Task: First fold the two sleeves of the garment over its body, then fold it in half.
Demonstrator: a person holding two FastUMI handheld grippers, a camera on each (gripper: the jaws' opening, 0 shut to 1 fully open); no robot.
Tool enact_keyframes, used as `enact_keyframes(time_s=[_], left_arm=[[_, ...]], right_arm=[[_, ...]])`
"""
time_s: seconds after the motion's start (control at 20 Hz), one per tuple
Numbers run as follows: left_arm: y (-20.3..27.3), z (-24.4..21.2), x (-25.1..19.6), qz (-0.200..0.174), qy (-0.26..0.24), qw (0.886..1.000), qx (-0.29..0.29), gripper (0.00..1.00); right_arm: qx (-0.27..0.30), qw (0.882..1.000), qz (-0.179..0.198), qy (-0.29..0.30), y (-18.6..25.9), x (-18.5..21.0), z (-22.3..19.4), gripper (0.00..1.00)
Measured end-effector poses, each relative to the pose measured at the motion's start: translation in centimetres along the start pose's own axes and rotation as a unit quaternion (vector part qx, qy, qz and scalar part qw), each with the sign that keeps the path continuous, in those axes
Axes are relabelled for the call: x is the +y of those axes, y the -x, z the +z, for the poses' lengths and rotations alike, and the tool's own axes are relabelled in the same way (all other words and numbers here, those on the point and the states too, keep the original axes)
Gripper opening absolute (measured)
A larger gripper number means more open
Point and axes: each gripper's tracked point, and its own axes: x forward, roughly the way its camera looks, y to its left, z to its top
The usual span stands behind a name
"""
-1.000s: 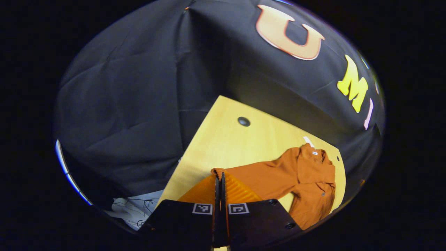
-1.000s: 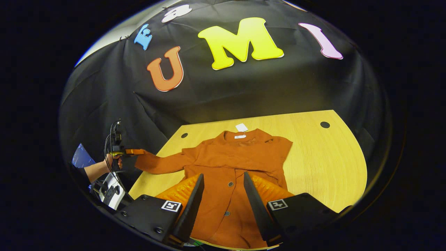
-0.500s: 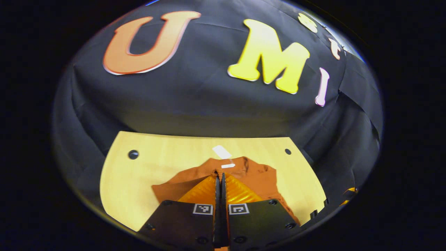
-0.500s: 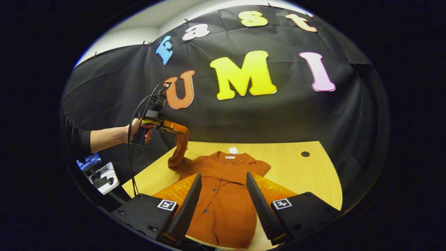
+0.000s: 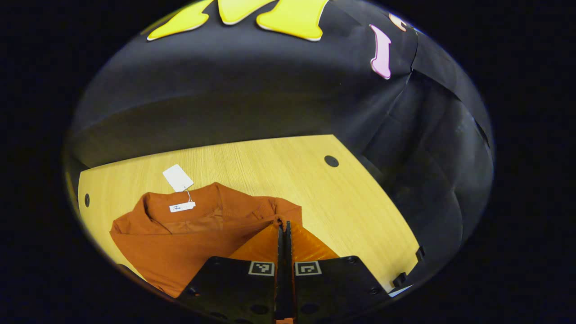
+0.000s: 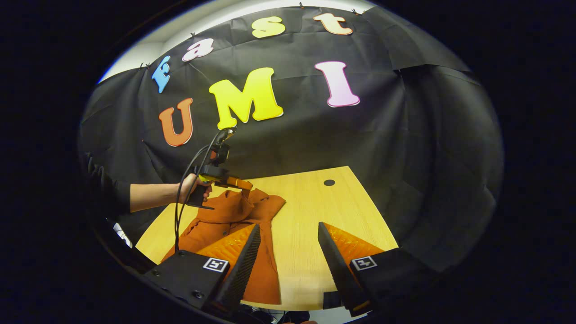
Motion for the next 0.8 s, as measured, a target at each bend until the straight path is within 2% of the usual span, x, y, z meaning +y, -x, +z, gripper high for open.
enact_keyframes(time_s=[0.2,0.25,0.3,0.35,0.4,0.5,0.6,0.65,0.8], left_arm=[[-5.4,-1.5,0.6,0.021,0.044,0.999,-0.002,0.03],[-5.6,-1.4,-0.3,0.004,0.057,0.998,-0.011,0.07],[-5.2,-1.2,-1.3,-0.008,0.067,0.997,-0.023,0.22],[-4.2,-1.1,-1.6,-0.011,0.063,0.997,-0.031,0.61],[-2.2,-1.0,-1.2,0.007,0.041,0.998,-0.051,1.0],[3.6,-0.1,-1.5,0.034,0.02,0.994,-0.101,0.99],[10.0,1.2,-1.5,0.06,0.017,0.984,-0.168,0.99],[13.2,1.6,-1.4,0.076,0.009,0.977,-0.201,0.99],[22.6,1.5,-0.6,0.118,-0.026,0.952,-0.282,0.99]], right_arm=[[0.019,0.999,-0.026,-0.001,0.9,-1.8,-1.1,0.83],[0.015,1.0,-0.026,0.0,0.8,-1.6,-0.7,0.84],[0.014,1.0,-0.024,0.005,0.6,-0.9,-0.5,0.84],[0.012,1.0,-0.021,0.008,0.3,-0.4,-0.4,0.84],[0.003,1.0,-0.006,0.011,-0.3,1.3,0.2,0.84],[-0.01,1.0,0.013,0.025,-1.9,4.1,0.8,0.84],[-0.018,0.999,0.024,0.032,-3.4,6.3,1.2,0.9],[-0.023,0.999,0.028,0.034,-4.0,7.2,1.5,0.99],[-0.03,0.998,0.047,0.04,-5.4,10.4,1.5,0.99]])
